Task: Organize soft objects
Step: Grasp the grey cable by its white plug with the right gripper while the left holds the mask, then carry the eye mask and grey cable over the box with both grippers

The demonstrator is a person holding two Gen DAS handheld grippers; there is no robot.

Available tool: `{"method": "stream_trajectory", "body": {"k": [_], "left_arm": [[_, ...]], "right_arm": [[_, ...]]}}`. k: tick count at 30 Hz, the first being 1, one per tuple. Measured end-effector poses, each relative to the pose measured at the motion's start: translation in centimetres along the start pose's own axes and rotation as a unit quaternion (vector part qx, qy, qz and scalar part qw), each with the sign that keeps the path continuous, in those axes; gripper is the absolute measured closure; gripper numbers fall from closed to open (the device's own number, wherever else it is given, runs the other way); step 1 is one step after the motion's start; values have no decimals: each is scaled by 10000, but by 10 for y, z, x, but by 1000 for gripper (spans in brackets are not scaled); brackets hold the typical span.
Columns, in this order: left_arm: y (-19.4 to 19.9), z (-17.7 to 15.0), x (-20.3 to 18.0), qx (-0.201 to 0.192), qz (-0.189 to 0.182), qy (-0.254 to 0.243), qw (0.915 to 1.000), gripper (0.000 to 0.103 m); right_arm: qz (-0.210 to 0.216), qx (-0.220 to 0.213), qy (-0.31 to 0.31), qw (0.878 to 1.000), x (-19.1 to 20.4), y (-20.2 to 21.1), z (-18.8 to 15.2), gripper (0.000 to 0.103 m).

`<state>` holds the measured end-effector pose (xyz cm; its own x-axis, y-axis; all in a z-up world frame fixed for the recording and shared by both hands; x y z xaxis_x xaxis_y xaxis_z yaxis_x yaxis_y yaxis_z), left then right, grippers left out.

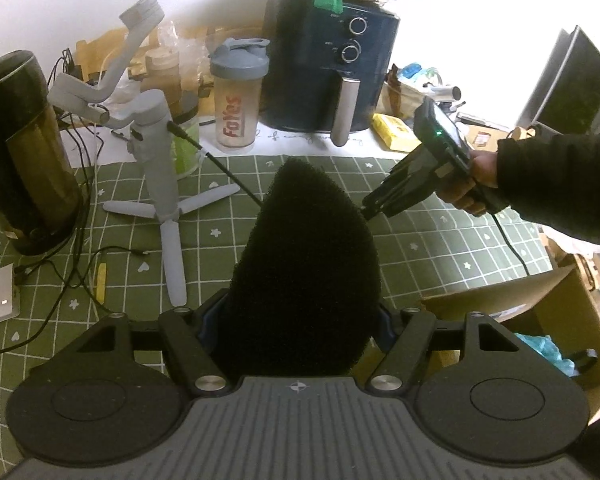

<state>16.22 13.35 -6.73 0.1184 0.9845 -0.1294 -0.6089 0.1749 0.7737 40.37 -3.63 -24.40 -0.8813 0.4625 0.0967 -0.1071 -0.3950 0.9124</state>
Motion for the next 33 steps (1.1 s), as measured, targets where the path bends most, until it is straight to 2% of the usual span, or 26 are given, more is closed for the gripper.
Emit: {"method": "stream_trajectory", "body": {"k": [5, 7, 9, 17, 25, 33], "left_arm": [[3, 0, -3, -29, -28, -6, 10000, 34], [4, 0, -3, -49, -35, -6, 10000, 34], [6, 0, -5, -67, -56, 3, 10000, 34], [13, 4, -15, -156, -111, -67, 9998, 34], [19, 9, -23, -248, -121, -157, 9995, 34], [24, 19, -30, -308, -87, -279, 9991, 34]], "right_arm": [[-57, 398, 232, 9989, 6, -2, -3, 73], [-69, 533, 254, 9982, 7, -3, -4, 77], [-82, 669, 227, 9975, 8, -3, -5, 92], [-284, 861, 278, 9955, 17, -2, -11, 93], [-272, 474, -108, 9984, 24, 30, -25, 93], [-493, -170, -399, 9978, 30, 89, -35, 93]]}}
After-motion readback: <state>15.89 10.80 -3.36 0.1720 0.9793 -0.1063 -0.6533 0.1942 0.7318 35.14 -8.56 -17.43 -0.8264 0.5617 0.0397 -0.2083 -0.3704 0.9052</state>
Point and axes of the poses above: each gripper's, at about its wrist camera, not at the fingertips, and y roughly against the way its jaws point, x to its left, z to its top, the point moved 6 cm from there along -y, roughly the way its jaws point, and after that the axes turned 1 degree about z, right-handed, at the moved point
